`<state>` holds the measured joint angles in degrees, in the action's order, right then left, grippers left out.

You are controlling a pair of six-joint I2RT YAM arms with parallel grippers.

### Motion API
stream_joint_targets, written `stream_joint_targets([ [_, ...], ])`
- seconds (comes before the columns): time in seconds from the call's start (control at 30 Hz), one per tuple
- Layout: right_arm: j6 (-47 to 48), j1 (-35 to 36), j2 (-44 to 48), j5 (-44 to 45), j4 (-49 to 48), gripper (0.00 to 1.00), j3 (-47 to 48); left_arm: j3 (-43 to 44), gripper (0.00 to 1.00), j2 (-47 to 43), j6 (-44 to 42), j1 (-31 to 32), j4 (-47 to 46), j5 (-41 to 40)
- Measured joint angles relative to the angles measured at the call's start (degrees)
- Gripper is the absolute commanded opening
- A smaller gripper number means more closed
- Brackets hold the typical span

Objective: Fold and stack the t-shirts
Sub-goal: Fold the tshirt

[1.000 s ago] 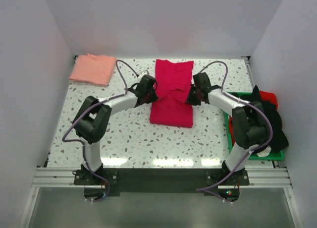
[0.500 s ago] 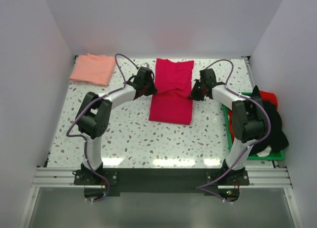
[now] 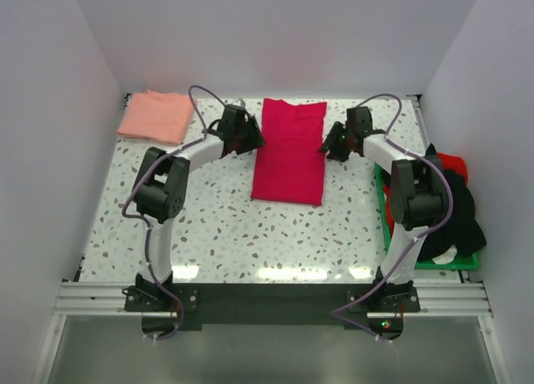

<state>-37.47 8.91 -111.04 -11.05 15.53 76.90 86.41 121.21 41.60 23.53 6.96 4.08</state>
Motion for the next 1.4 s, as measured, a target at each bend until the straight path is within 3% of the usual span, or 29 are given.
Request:
stream_joint_targets([
  [0.17,0.63,-0.28,0.37,0.02,0.55,0.54,0.61,-4.92,0.58,-4.33,-0.72,-1.64,-2.36,0.98],
  [0.3,0.96,1.16,3.43,2.21,1.27,0.53,-0.87,-10.01,0.42,-10.03,-0.17,-1.4,-4.35,1.29],
  [0.5,1.57,7.1,7.91,6.01,1.31,0.52,-2.62,-12.07,0.25,-12.37,0.37,2.1,-7.5,1.46],
  [0.87,3.1,7.52,-4.37,8.96,2.64,0.51,3.41,-12.83,0.18,-4.33,1.95,4.81,-9.55,1.4],
  [1.1,4.79,9.11,-4.57,12.13,3.3,0.52,2.78,-17.35,0.15,-4.63,4.94,5.9,-12.96,-1.68],
  [1.4,6.6,14.32,-0.24,18.03,1.92,0.52,-3.85,-28.22,0.13,-12.17,9.16,9.55,-15.37,-7.74],
])
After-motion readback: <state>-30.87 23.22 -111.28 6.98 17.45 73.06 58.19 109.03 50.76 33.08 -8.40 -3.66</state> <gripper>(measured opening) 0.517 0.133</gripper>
